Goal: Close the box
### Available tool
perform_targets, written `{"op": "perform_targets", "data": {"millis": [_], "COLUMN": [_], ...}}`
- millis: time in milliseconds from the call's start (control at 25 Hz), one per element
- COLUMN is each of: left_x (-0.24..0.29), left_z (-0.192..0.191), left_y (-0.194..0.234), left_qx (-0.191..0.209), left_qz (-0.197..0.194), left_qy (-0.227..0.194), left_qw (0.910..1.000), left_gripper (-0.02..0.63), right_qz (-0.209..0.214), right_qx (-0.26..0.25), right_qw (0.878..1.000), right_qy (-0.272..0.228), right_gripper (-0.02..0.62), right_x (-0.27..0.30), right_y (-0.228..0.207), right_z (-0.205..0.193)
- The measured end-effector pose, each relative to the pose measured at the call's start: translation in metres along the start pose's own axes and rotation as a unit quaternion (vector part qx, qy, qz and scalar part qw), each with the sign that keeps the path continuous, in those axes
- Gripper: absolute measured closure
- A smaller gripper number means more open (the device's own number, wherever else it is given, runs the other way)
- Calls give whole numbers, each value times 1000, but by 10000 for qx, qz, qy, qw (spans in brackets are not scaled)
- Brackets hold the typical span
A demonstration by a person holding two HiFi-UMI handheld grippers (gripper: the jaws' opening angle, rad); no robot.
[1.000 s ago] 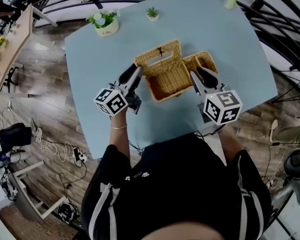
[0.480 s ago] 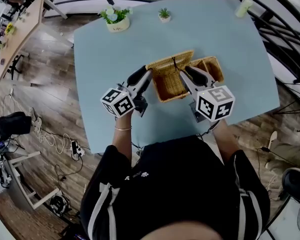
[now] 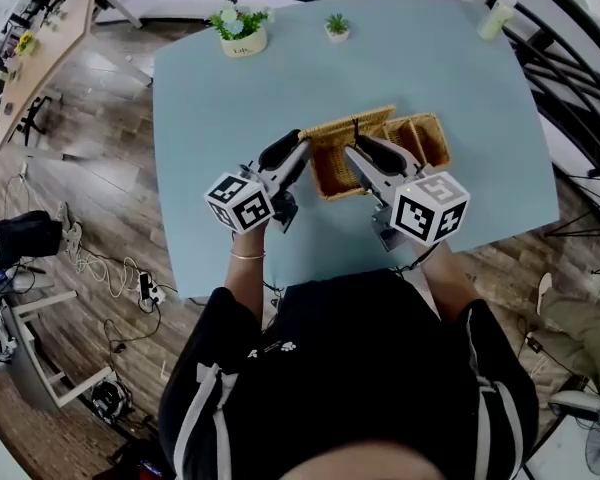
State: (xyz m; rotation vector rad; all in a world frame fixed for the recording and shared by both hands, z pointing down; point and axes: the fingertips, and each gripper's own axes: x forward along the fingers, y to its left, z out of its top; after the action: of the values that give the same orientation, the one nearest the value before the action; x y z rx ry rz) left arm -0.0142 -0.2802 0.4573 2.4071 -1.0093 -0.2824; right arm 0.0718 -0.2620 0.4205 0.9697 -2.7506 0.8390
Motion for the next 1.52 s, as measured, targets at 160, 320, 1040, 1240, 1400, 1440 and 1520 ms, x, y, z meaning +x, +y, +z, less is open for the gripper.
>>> {"op": "perform_targets", "data": {"millis": [160,320,1040,1240,1400,1440,1520], "left_x": [-2,-4,-13,-18,-21,-22,-24], "left_z": [-1,-1,-11,-17,-23,-24,-26], "left_y": [-1,-6,-16,-19,-23,-23,-25], "left_qx": [-8,-18,166,-37,-9,-6,-11], "left_qz": [15,0,-5,7,55,62,78], "left_qy": [-9,-23,183,180,229,253,296], "left_qw": [10000,10000,9997,9998,9997,9997,9995], "left_gripper": [495,494,479,460,458,457,457], "right_qz": [-88,-365,-345,-269,-186,-184,-176], "right_qx": [177,341,548,554,565,558,551], "right_qw": [9998,9988,9979,9981,9982,9983,9983], "right_qy": [18,-10,-69,-44,-49,-48,-45], "right_gripper": [460,505,568,568,569,569,569], "right_x": [3,2,-21,-27,-32,-33,-36], "right_y": [-4,-14,-11,-5,-1,0,1], "right_z": [-5,-3,-10,-13,-14,-15,-16]}}
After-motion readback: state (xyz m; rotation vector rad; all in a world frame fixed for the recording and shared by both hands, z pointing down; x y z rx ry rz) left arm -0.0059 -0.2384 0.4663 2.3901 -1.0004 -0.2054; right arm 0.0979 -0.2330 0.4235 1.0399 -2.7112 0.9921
